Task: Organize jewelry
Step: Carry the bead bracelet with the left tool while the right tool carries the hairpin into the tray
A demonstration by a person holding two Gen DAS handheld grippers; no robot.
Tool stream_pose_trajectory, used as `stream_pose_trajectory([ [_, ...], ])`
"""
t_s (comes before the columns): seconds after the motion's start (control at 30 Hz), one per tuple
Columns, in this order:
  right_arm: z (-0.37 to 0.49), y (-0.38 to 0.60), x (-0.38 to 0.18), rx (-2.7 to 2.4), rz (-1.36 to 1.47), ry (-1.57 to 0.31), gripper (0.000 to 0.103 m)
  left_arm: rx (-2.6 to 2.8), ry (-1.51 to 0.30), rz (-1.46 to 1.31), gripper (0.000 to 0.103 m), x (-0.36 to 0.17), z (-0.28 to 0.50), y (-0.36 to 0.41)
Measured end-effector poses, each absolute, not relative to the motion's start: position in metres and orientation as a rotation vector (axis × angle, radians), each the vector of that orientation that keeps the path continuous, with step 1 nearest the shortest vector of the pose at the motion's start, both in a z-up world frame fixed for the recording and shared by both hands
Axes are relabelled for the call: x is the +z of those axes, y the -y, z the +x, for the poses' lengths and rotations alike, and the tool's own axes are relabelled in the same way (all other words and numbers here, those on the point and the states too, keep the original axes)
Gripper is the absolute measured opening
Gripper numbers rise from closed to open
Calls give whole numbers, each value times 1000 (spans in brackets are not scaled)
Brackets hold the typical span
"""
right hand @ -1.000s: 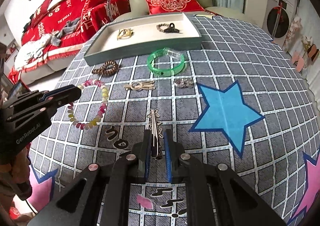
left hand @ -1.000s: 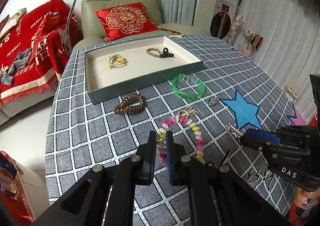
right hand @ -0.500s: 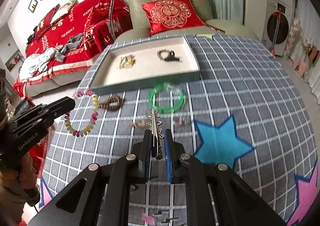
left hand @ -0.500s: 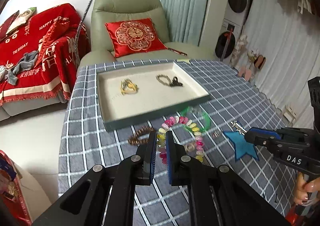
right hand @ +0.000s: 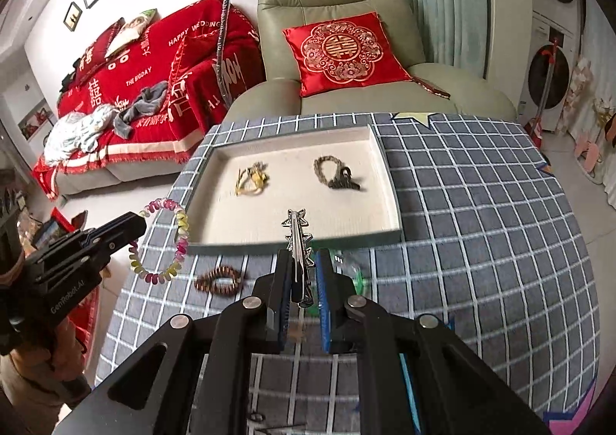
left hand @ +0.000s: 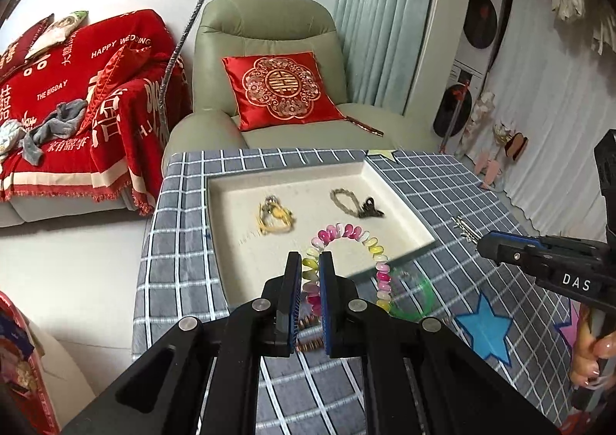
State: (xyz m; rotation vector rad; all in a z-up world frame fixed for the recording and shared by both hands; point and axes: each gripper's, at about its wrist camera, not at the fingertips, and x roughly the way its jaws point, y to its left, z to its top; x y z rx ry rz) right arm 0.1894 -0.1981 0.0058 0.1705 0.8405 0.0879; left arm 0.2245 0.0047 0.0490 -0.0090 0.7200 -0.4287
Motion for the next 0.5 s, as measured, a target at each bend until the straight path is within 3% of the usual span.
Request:
stream_pose_trajectory([
  [0.5, 302, 208, -17, 94, 253, -892, 14, -329, -787, -70, 24, 27, 325, 5],
])
